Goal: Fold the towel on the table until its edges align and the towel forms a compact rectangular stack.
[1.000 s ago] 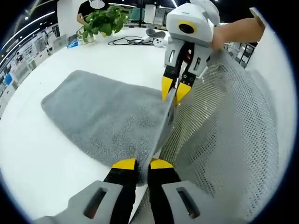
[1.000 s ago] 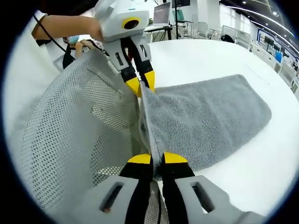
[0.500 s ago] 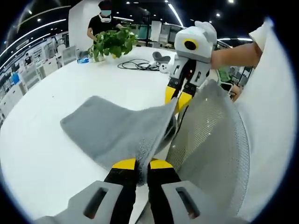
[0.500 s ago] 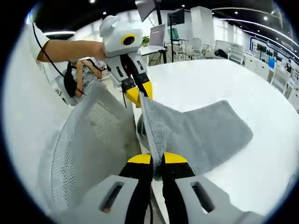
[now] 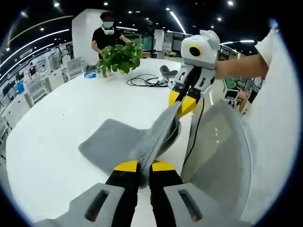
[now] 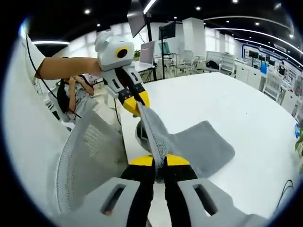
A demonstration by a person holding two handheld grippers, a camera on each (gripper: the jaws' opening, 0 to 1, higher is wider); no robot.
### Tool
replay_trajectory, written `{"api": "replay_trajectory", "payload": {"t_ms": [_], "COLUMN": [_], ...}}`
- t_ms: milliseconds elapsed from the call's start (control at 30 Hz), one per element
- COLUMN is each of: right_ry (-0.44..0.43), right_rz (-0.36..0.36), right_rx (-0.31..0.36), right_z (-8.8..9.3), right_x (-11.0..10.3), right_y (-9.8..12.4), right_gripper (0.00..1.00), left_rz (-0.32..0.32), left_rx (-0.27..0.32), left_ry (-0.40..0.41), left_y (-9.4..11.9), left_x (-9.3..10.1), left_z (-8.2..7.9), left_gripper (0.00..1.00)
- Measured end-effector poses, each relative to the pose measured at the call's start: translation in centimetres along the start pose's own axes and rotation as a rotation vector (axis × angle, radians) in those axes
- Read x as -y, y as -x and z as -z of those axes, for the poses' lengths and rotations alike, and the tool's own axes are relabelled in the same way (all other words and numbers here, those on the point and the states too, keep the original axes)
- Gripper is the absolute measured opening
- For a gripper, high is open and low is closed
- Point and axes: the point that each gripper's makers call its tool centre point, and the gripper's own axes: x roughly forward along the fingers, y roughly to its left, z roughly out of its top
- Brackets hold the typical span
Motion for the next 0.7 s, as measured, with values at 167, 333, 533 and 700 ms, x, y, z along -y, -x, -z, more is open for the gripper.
{"api": "replay_trajectory", "payload": {"t_ms": [167, 333, 533, 700], "right_ry": [0.011, 0.006, -0.035, -0.048], "right_rz": [0.078, 0.127, 0.164, 0.194], "right_rx": [0.003, 0.020, 0.029, 0.021], "right_z": [-0.9, -2.0, -2.2, -1.9], "right_x": [1.9, 3.3, 6.0, 7.2], "right_y": [-0.3, -0.3, -0.8, -1.0], "right_gripper": [0.04, 0.05, 0.05, 0.05], "left_rz": [-0.042, -0.073, -0.102, -0.111], "left_rx": [-0.002, 0.008, 0.001, -0.003], "left_ry": [0.006, 0.022, 0.031, 0.013], "left_y": [-0.6, -0.9, -1.6, -2.2], "left_x": [-1.8, -3.4, -5.2, -6.1], "left_z": [-0.8, -1.7, -2.5, -2.9], "left_gripper": [0.07, 0.07, 0.07, 0.07]}}
